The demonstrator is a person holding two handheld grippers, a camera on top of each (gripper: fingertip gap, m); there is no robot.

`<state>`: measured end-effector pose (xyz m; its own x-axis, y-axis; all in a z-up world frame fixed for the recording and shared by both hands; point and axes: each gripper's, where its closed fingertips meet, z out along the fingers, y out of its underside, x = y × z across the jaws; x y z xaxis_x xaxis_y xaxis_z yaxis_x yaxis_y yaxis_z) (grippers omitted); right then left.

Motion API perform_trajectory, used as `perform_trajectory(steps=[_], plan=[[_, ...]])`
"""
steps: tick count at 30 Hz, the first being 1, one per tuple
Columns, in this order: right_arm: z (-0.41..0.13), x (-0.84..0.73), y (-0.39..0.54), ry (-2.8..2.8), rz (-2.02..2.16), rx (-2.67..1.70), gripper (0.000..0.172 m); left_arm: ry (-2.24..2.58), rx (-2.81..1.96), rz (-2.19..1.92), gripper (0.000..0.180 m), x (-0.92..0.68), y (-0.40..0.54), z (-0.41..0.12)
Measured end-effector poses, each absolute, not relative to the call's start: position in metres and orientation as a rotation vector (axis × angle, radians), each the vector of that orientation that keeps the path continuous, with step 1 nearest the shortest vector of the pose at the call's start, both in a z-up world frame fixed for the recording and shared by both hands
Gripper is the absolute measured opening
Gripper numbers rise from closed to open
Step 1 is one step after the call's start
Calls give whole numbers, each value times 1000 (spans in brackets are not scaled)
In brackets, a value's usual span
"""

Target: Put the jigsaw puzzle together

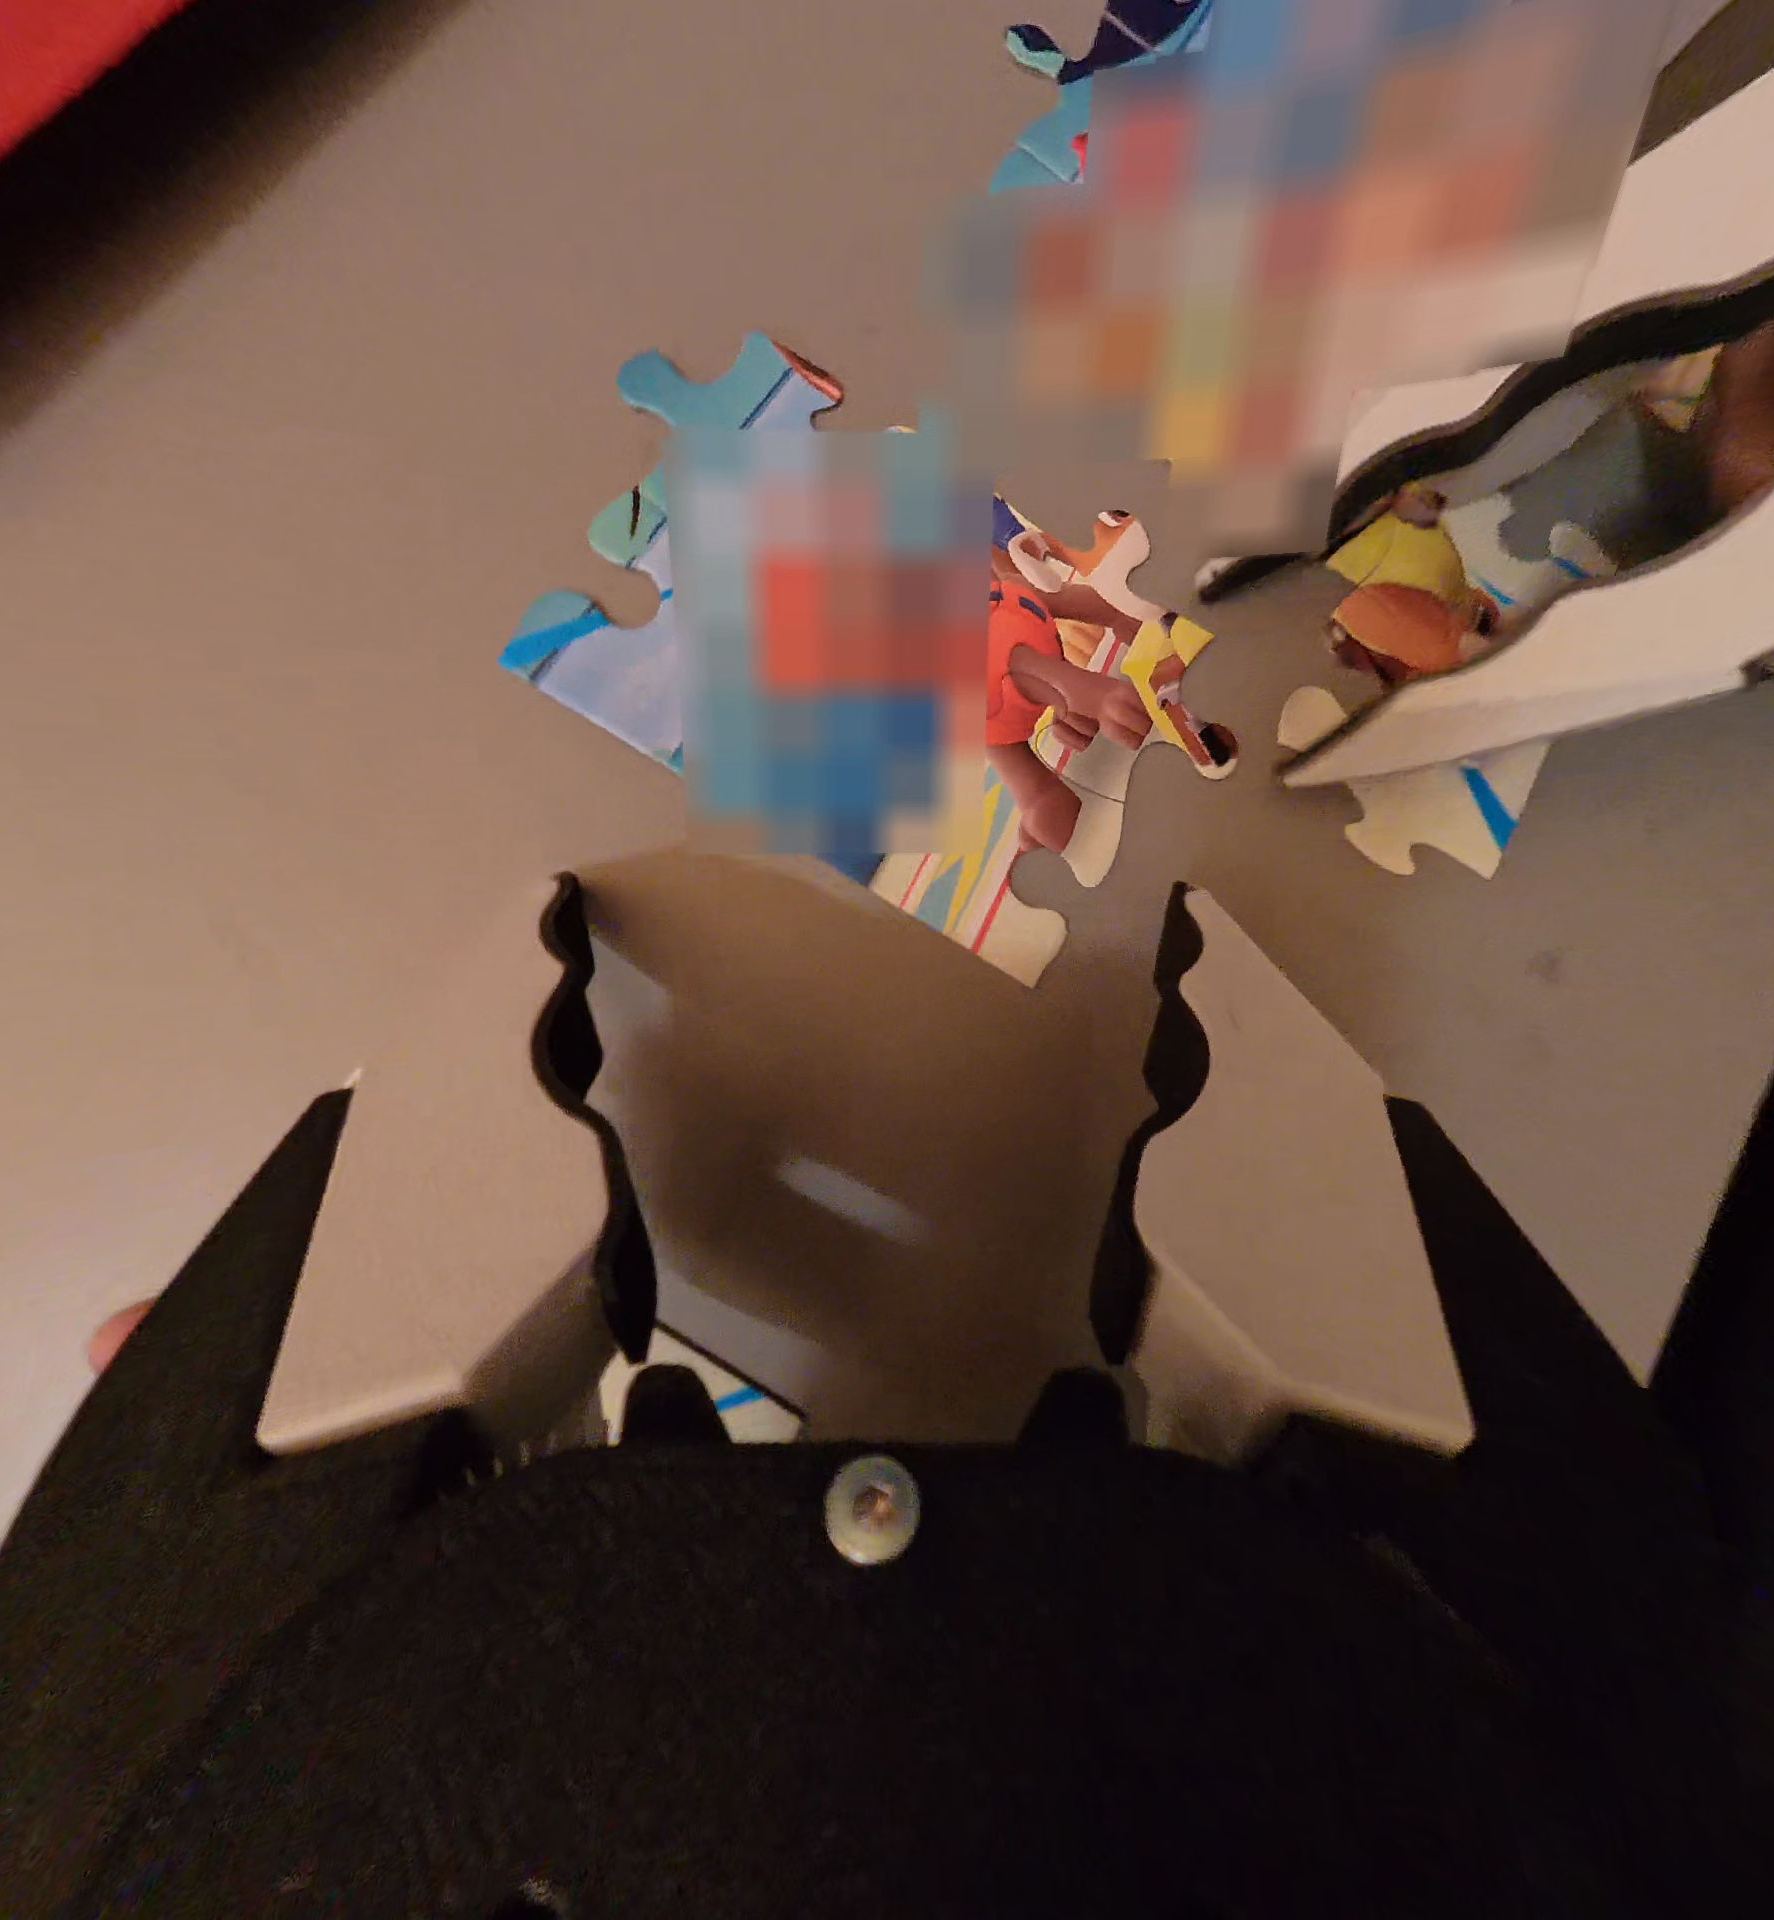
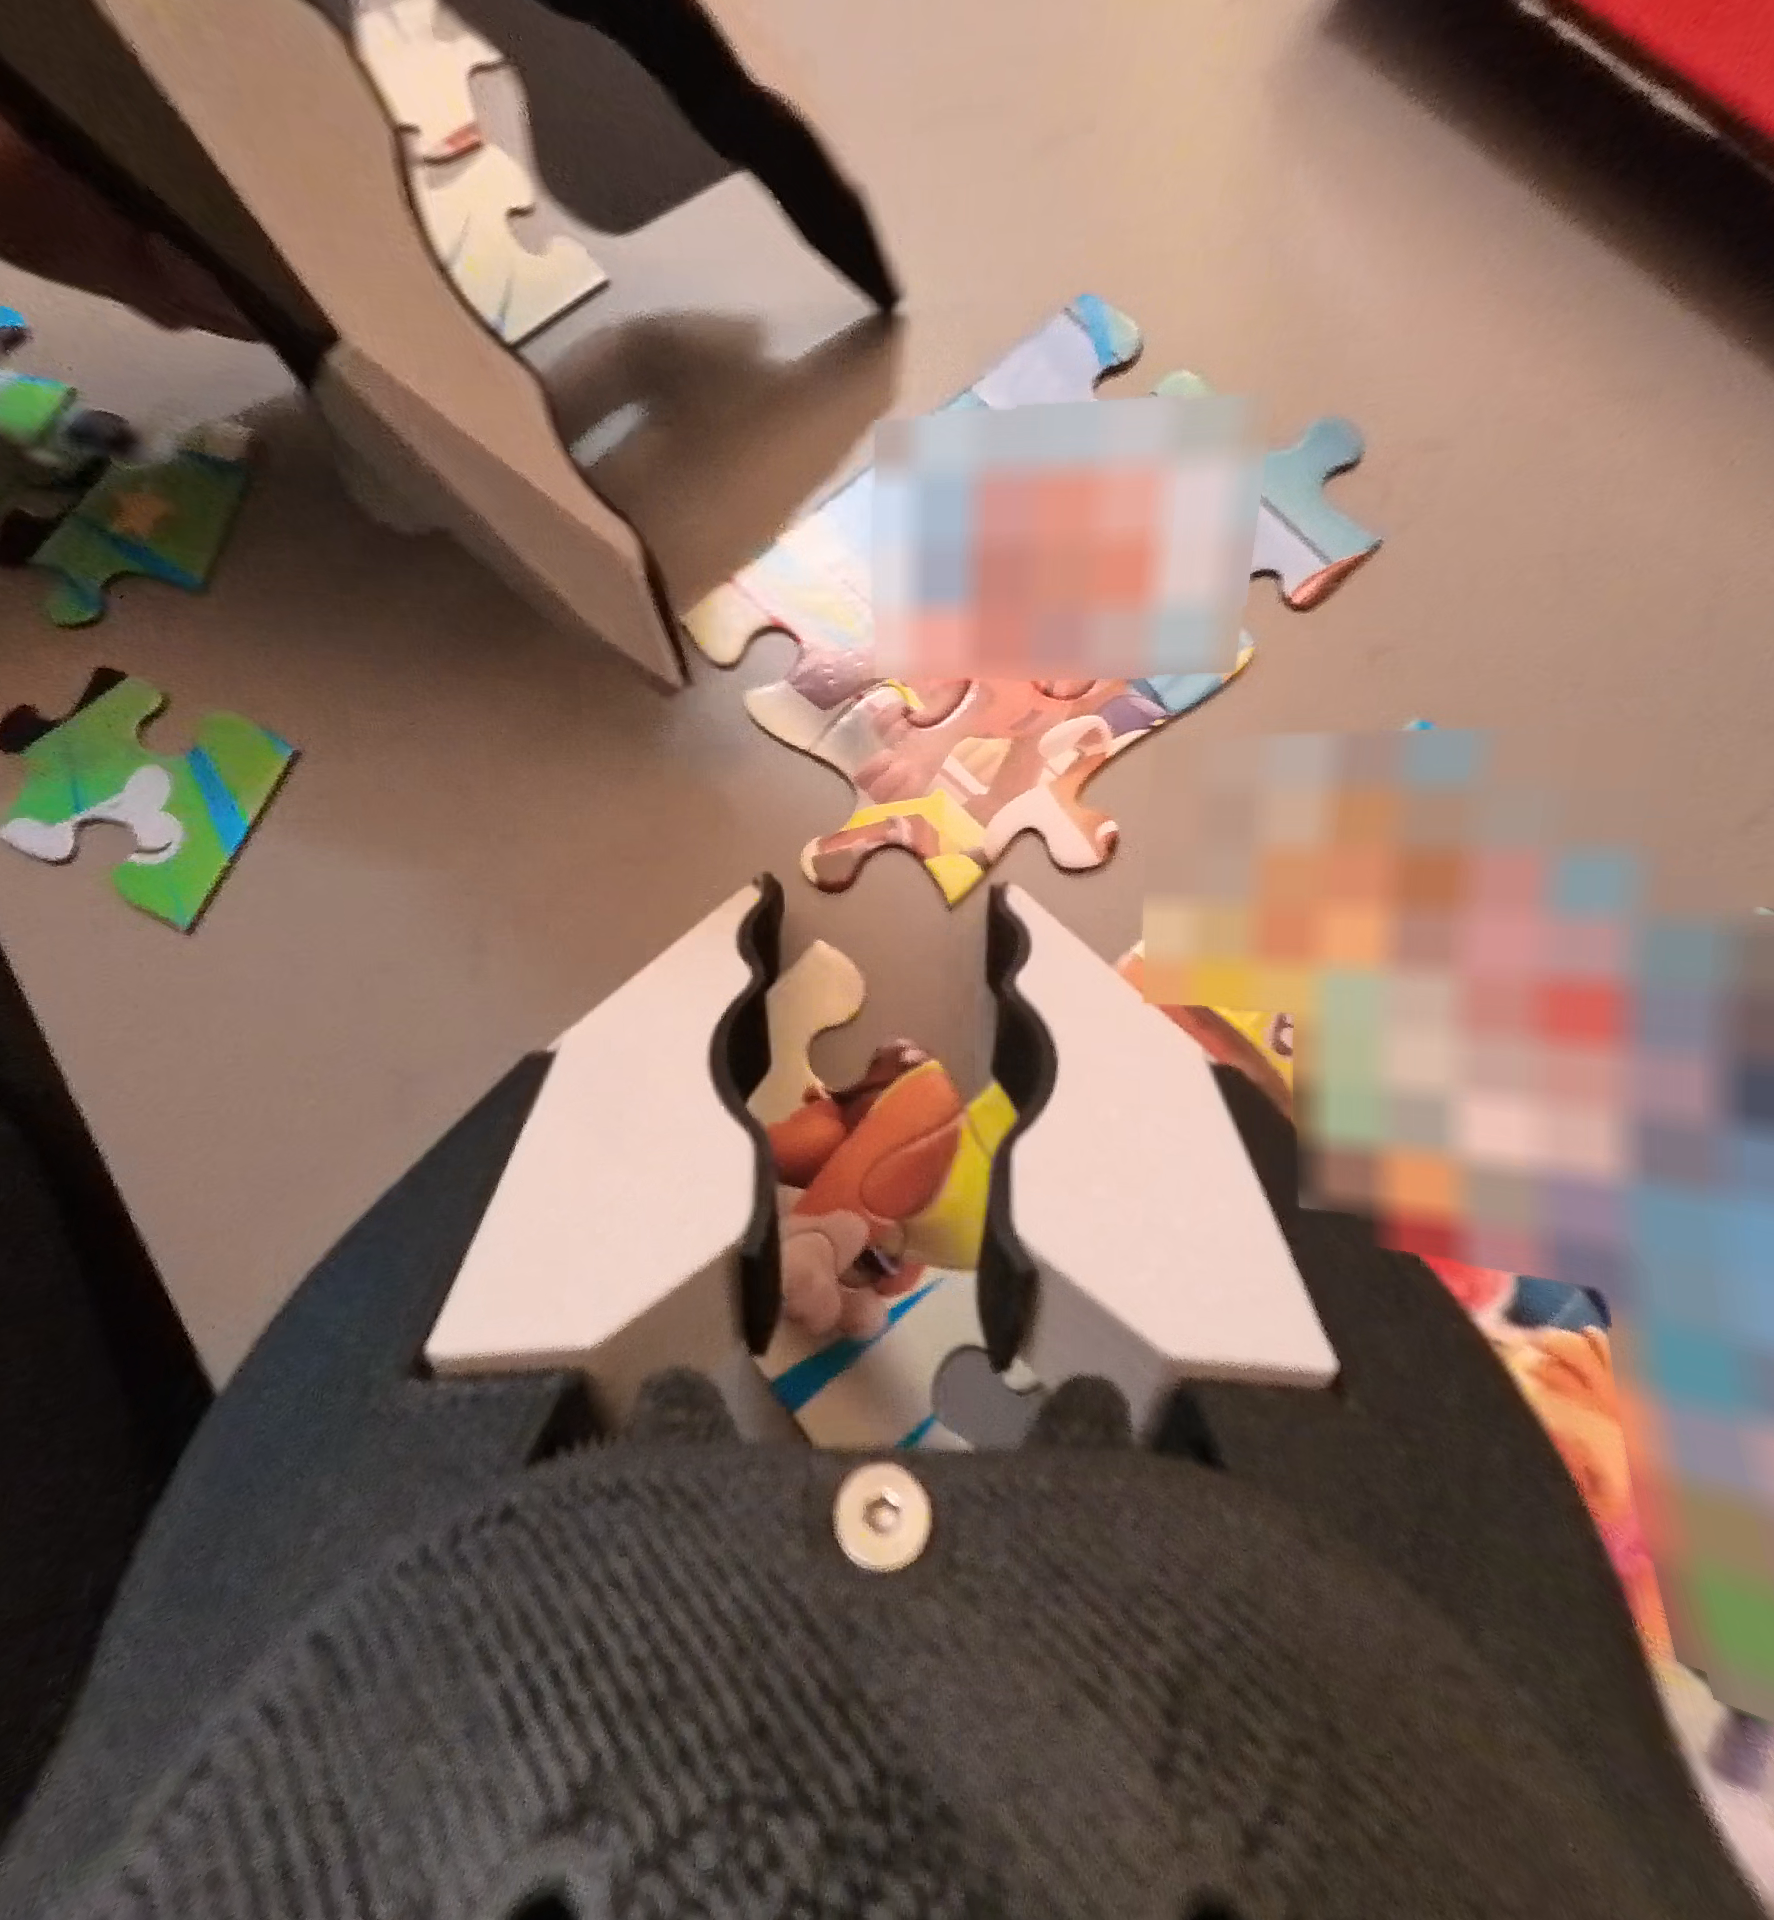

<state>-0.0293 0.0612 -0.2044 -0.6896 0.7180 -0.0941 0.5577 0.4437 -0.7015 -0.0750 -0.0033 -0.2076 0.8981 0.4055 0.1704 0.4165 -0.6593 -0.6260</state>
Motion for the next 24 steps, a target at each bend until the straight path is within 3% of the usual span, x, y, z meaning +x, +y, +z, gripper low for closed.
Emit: perform_trajectory(steps=[7, 11, 21, 24], plan=[[-199, -47, 84, -2416, 1009, -1078, 30, -764, -2256, -50, 90, -66, -8, -202], [-192, -54, 80, -2525, 987, -744, 14, -763, -2272, -16, 85, -62, -7, -204], [-209, -61, 75, -2919, 854, -147, 17, -770, -2249, -4, 82, -56, -5, -204], [-210, -54, 67, -2987, 921, -92, 7, -770, -2238, -13, 82, -55, -3, -203]])
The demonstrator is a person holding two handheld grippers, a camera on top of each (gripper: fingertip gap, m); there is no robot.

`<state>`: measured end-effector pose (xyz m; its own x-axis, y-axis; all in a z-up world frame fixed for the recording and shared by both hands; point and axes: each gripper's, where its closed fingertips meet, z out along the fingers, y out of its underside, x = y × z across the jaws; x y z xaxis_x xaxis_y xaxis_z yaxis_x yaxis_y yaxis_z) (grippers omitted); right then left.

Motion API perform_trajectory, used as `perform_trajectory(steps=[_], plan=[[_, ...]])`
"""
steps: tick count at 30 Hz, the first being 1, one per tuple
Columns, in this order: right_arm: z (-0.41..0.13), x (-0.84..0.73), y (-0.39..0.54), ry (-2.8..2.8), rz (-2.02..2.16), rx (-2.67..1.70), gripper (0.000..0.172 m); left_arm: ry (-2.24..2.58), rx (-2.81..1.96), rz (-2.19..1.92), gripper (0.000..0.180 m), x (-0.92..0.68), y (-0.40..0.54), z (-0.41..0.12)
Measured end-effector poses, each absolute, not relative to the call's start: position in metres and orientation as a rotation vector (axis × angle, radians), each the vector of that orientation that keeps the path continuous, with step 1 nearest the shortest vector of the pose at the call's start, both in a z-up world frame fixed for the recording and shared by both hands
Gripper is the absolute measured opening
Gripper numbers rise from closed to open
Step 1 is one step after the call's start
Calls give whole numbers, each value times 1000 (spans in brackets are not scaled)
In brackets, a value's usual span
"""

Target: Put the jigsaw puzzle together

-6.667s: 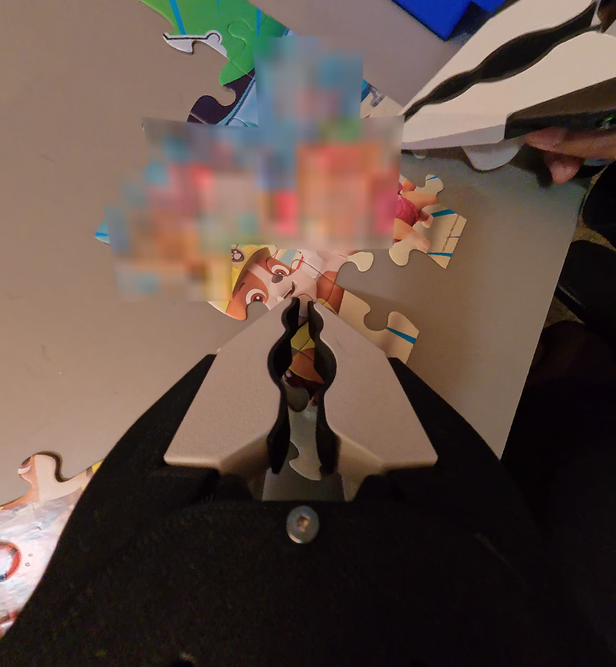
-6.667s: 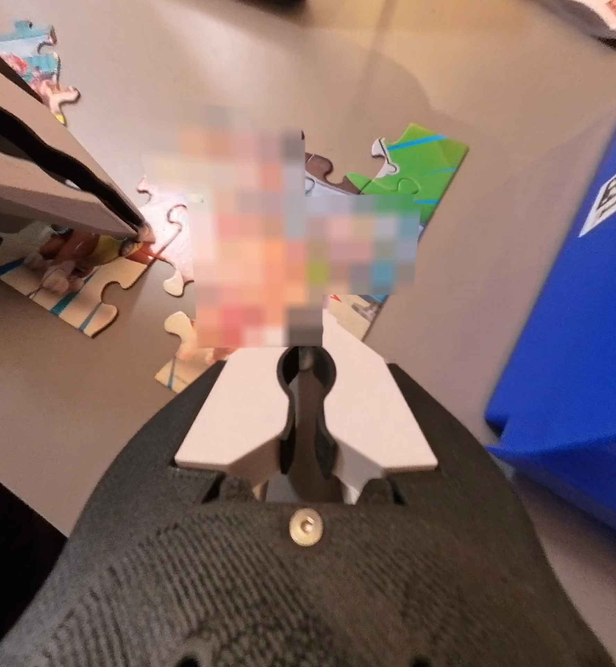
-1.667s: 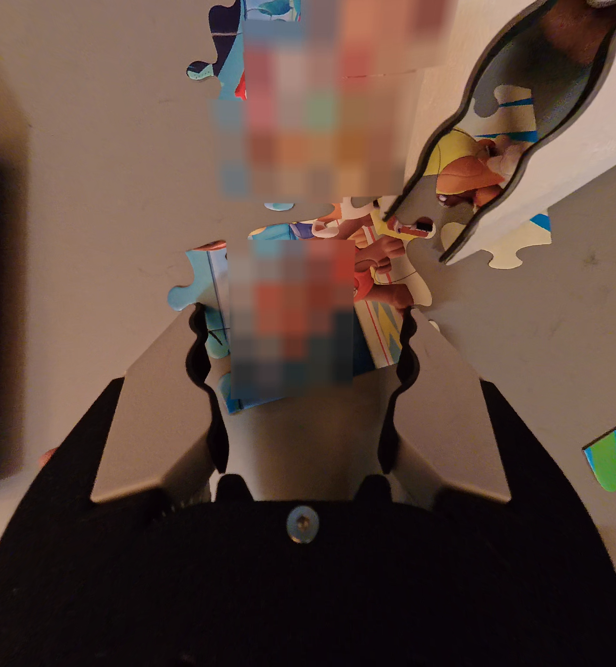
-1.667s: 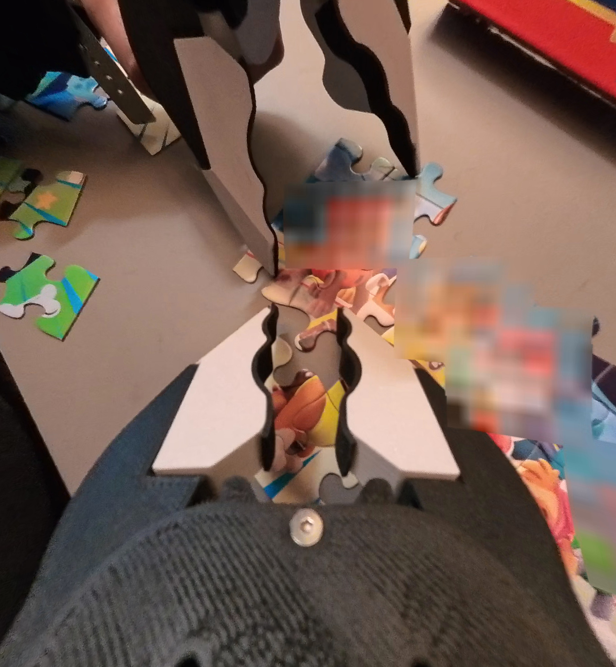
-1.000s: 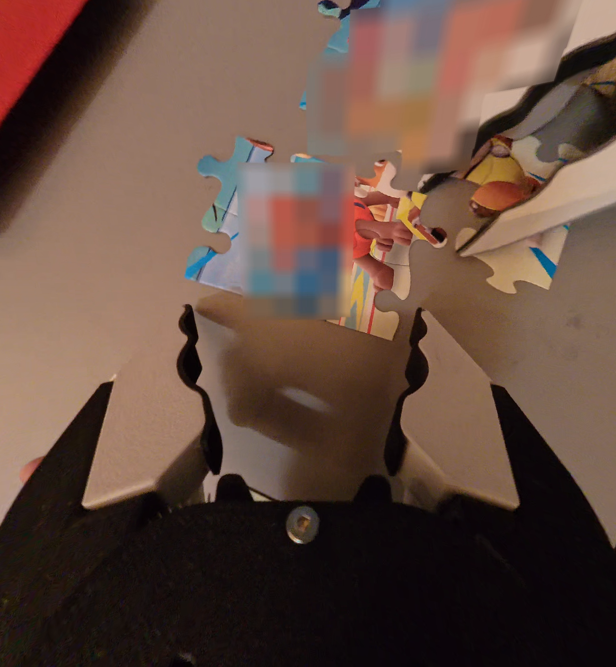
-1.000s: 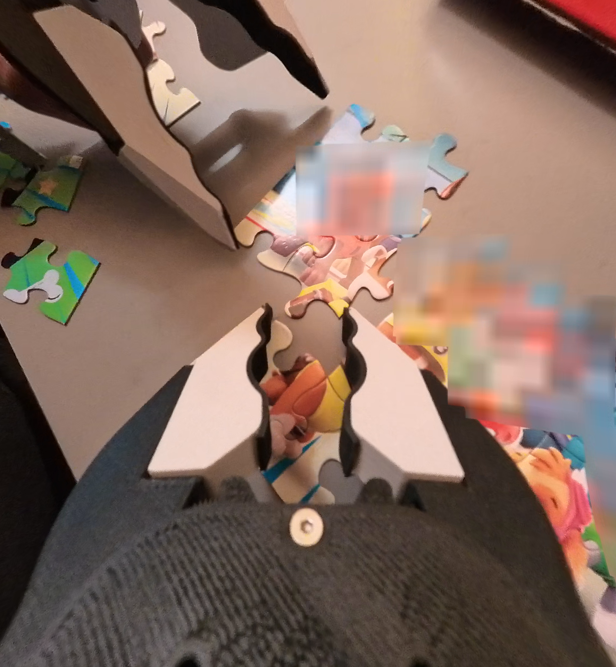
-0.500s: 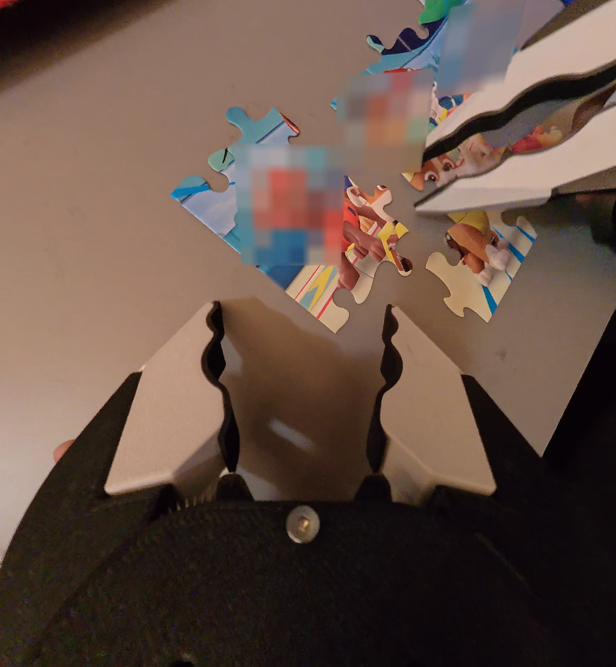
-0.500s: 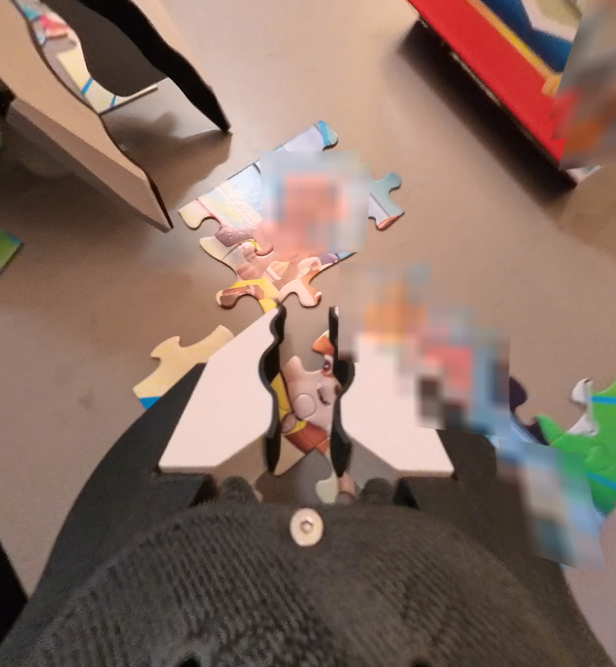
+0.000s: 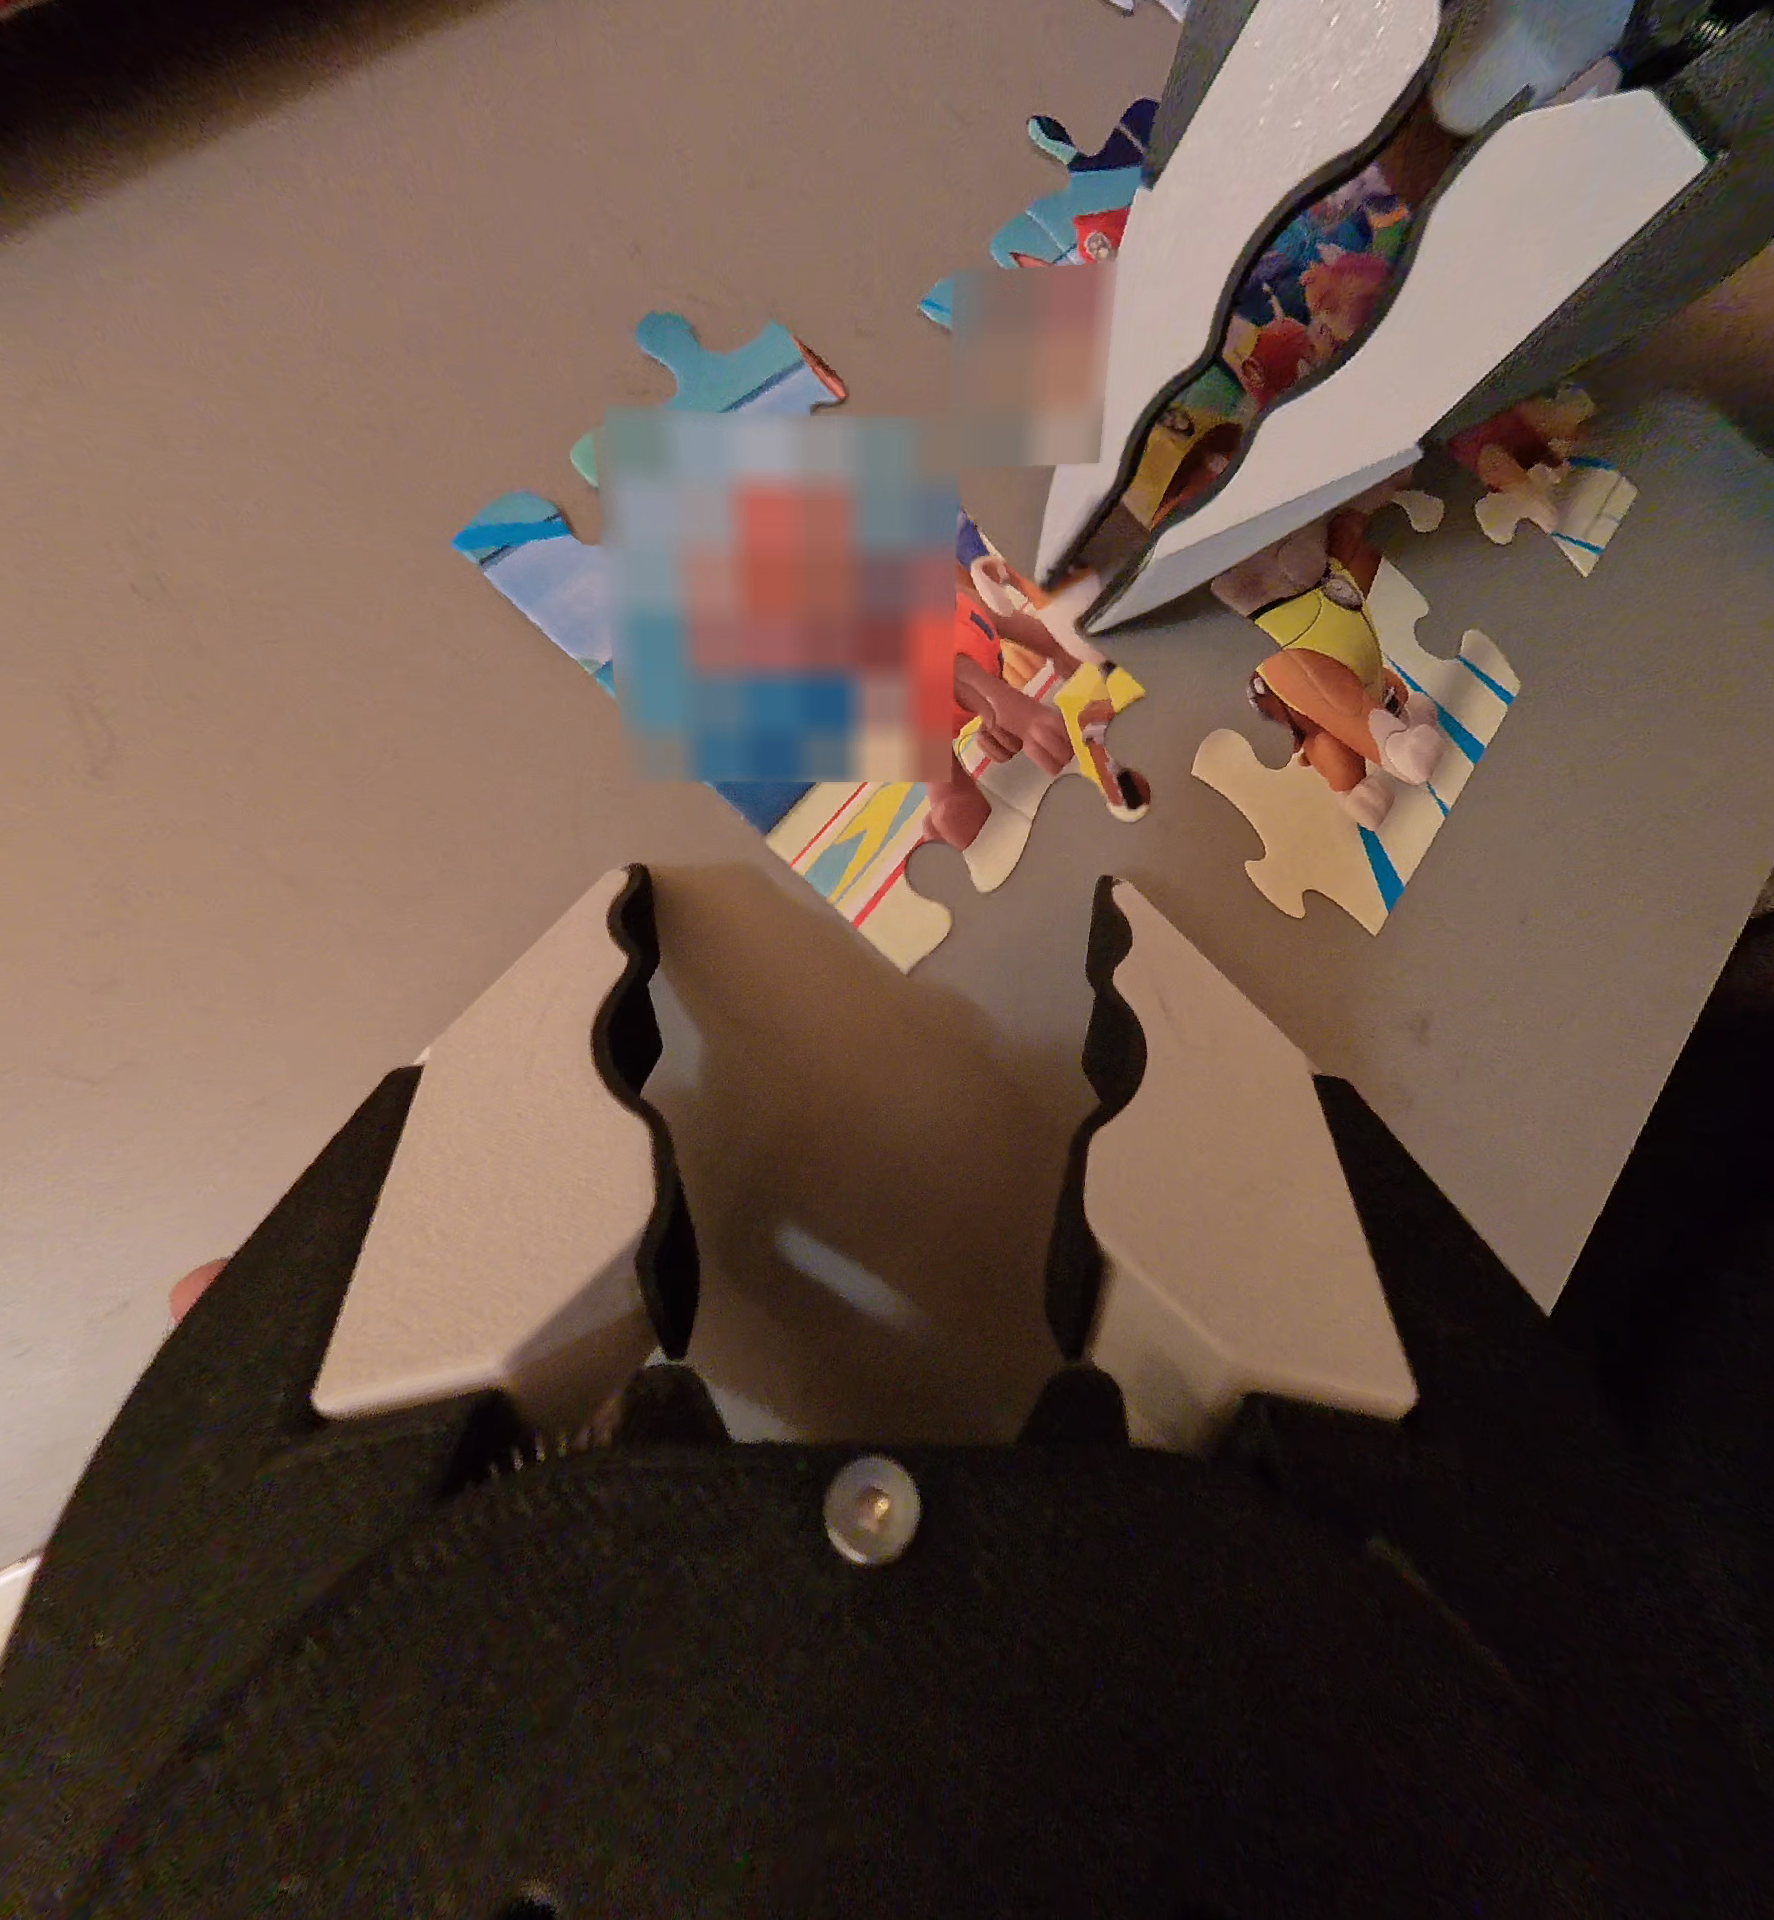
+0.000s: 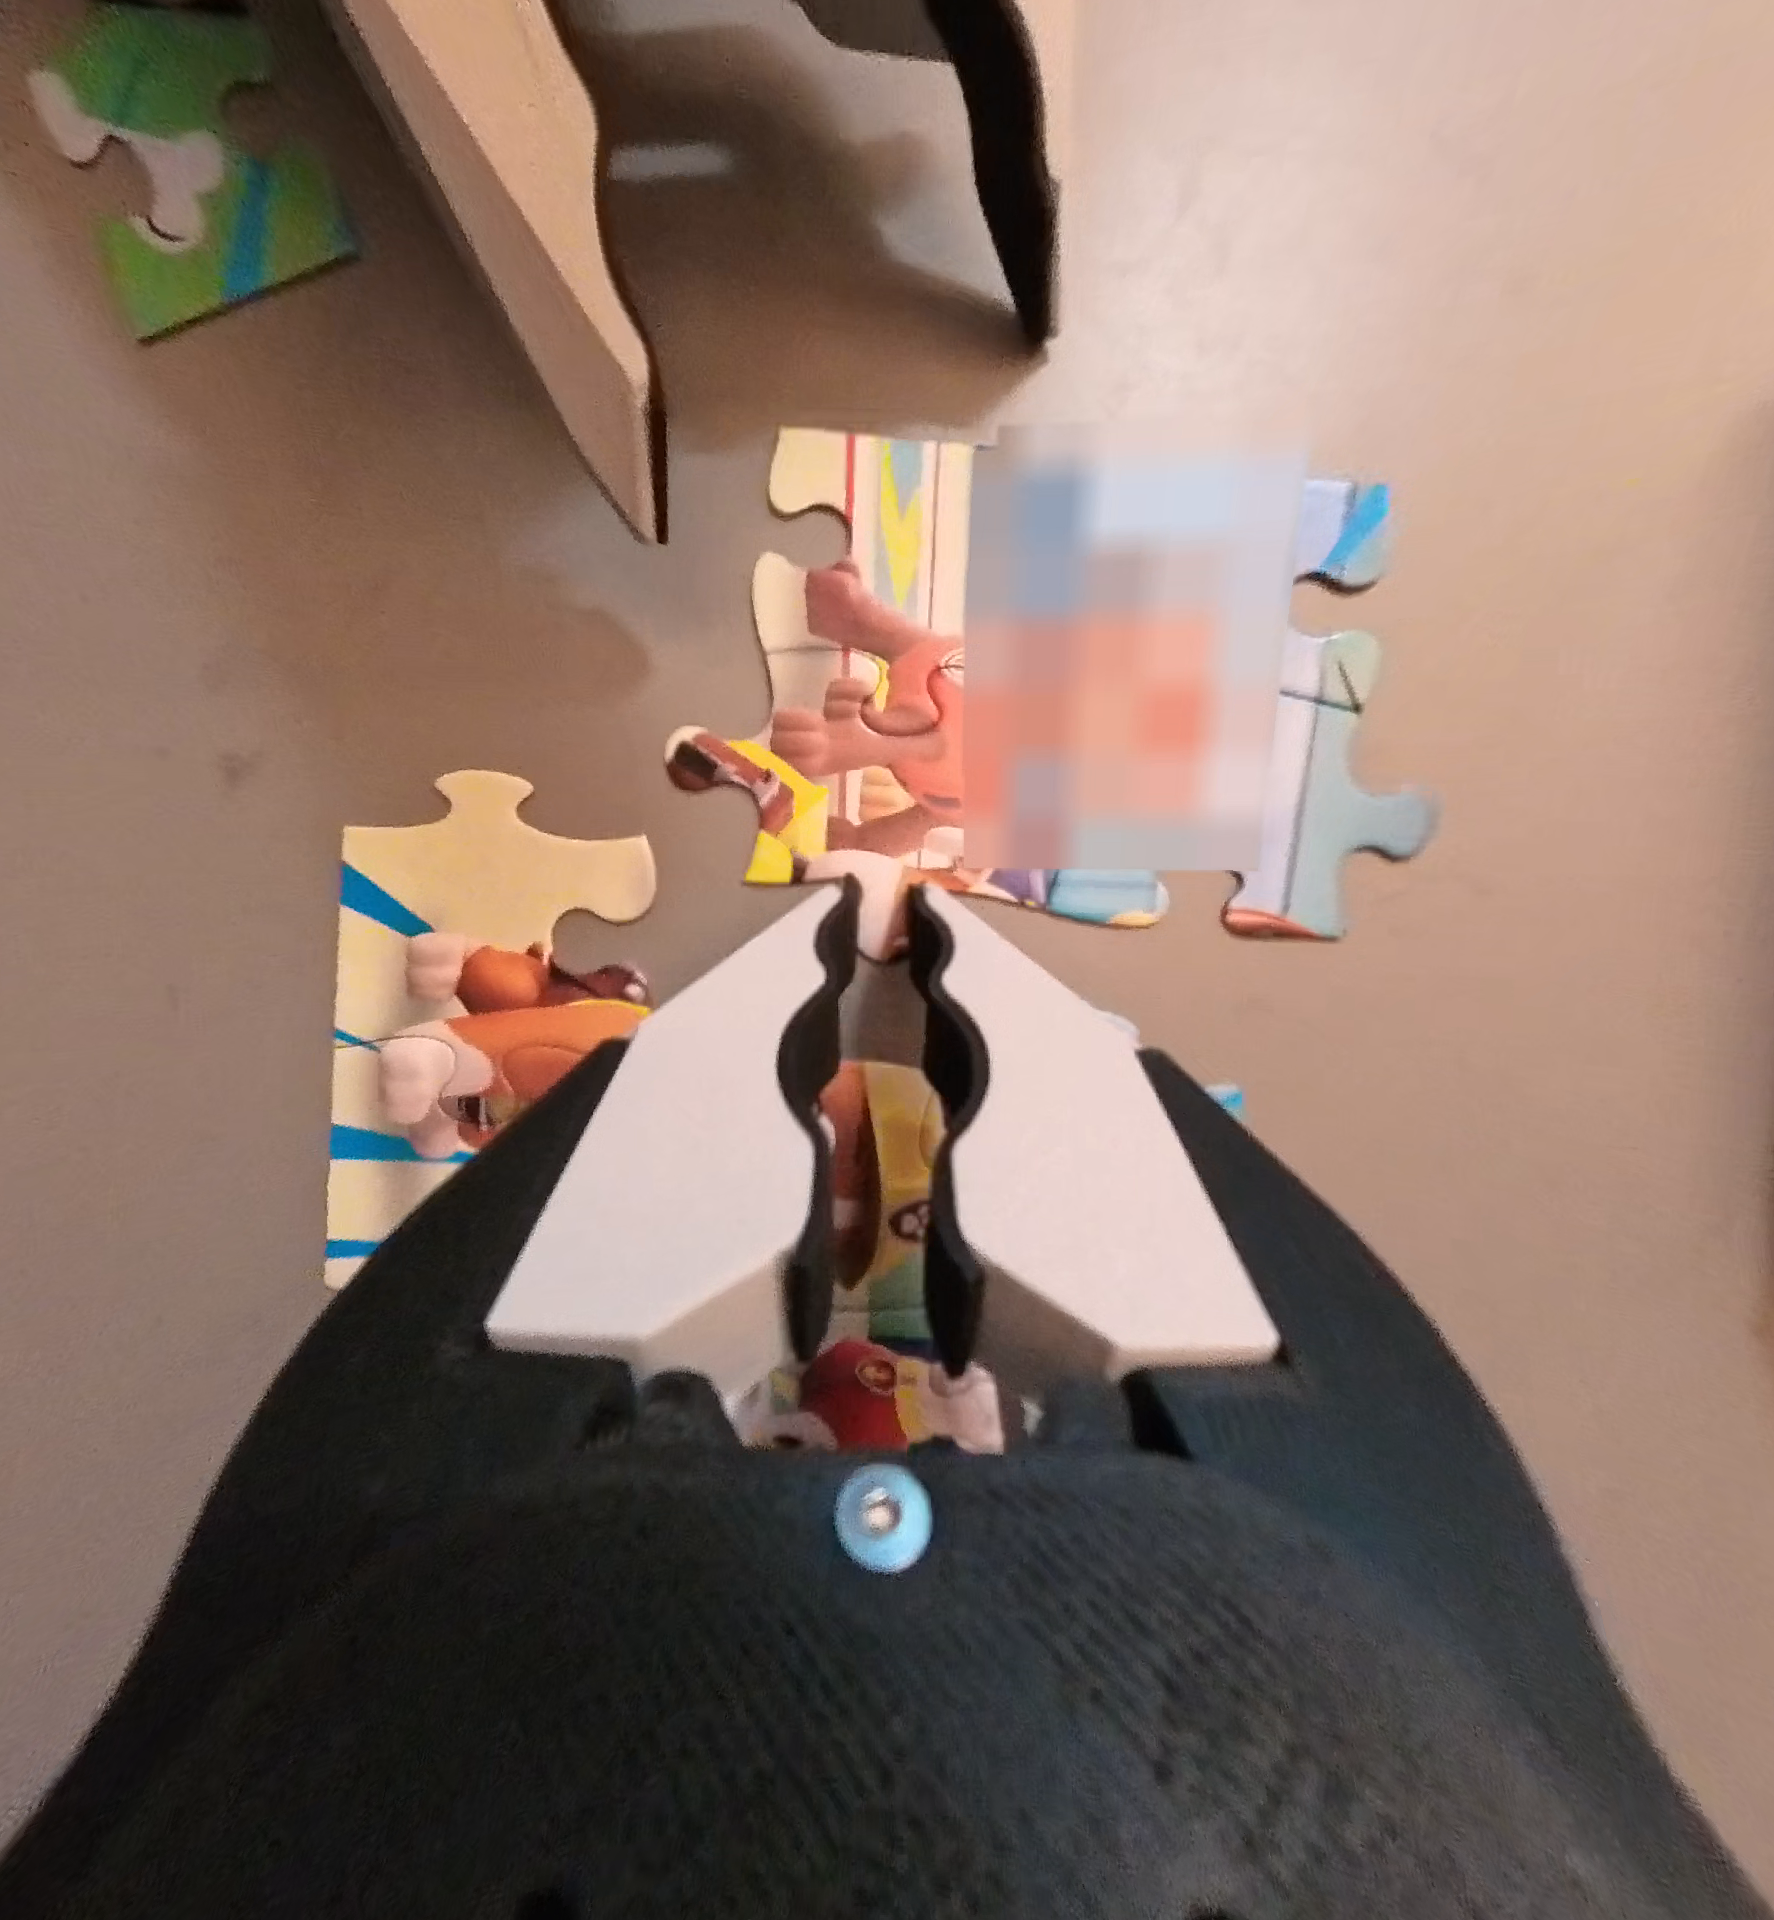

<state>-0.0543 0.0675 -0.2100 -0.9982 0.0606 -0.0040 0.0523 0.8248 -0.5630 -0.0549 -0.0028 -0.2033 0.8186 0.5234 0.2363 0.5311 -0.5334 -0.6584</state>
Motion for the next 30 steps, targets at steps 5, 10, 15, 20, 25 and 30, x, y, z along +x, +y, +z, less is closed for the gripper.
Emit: perform_trajectory(steps=[5, 10, 15, 20, 25, 30], plan=[[-210, -55, 67, -2994, 898, -101, 7, -768, -2227, -27, 82, -56, 0, -203], [-209, -58, 68, -2951, 942, -137, 6, -769, -2177, -53, 82, -57, 1, -195], [-201, -57, 74, -2940, 985, -172, 0, -770, -2144, -49, 82, -59, 0, -187], [-199, -60, 84, -2909, 913, -174, 0, -773, -2155, -74, 82, -56, 3, -192], [-196, -78, 85, -2877, 901, -201, 21, -745, -2196, -84, 82, -50, 12, -198], [-205, -86, 87, -2969, 778, -120, 21, -718, -2231, -69, 81, -45, 15, -202]])
